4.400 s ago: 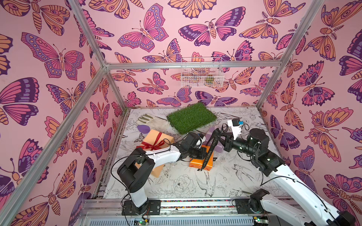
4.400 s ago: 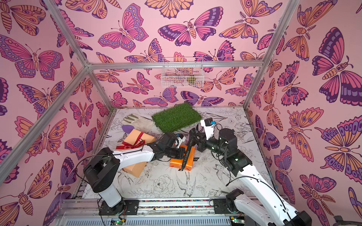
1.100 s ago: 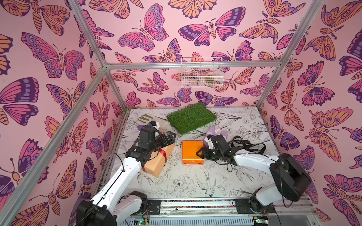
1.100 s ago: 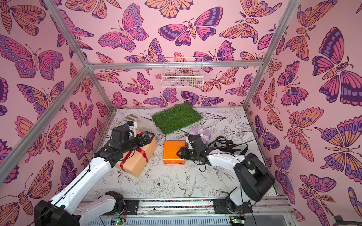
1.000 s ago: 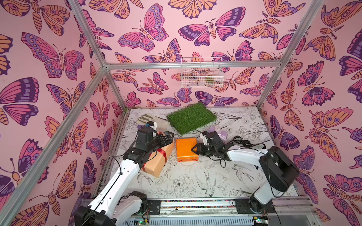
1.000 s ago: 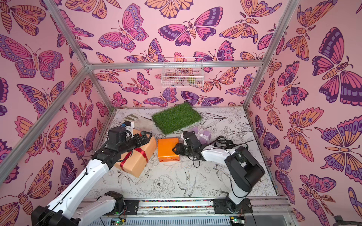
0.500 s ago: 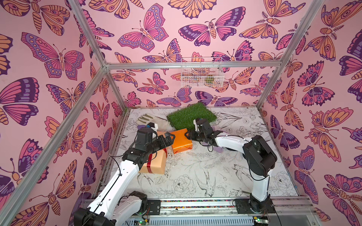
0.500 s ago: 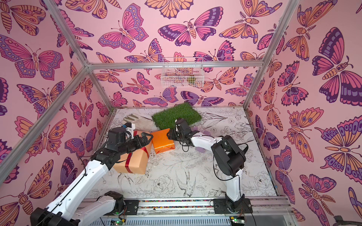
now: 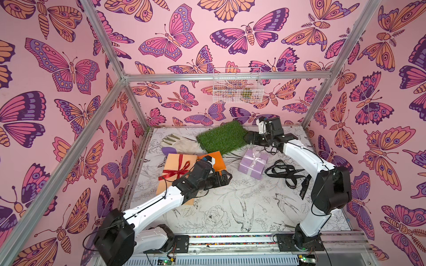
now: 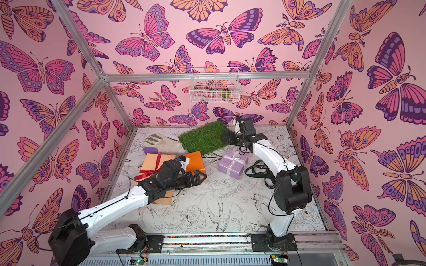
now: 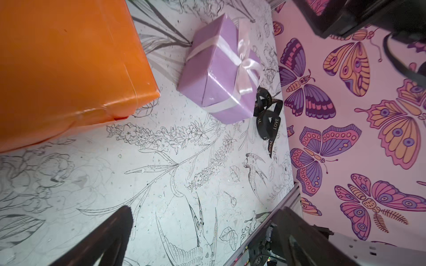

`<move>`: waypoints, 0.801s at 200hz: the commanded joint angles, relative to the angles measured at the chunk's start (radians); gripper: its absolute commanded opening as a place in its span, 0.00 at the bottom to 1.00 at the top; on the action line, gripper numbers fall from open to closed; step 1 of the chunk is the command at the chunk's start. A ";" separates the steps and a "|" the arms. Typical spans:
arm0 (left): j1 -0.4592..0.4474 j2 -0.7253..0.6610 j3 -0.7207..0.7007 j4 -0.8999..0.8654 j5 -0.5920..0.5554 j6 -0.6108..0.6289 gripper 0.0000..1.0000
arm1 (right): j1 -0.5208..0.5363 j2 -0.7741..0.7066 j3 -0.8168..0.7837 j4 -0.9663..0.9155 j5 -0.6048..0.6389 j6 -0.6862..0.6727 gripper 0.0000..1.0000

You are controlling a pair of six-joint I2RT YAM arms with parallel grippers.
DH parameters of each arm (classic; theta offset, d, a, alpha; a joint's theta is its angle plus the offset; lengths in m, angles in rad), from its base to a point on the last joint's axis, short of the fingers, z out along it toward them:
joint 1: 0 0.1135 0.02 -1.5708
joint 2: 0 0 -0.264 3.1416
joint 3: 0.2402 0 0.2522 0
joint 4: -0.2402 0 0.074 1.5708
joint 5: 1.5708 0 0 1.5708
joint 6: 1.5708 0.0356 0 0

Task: Untie the ribbon bows on the gift boxes
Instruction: Adjust the gift box at the center of the board.

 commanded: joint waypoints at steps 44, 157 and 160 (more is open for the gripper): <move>-0.021 0.237 0.011 0.286 -0.122 -0.019 1.00 | -0.137 0.206 0.000 -0.094 -0.308 -0.119 0.96; 0.123 0.486 0.161 0.435 0.054 0.031 1.00 | 0.047 -0.210 -0.619 0.216 -0.369 0.140 0.92; 0.123 0.488 0.161 0.435 0.061 0.029 1.00 | 0.057 -0.211 -0.633 0.223 -0.356 0.148 0.92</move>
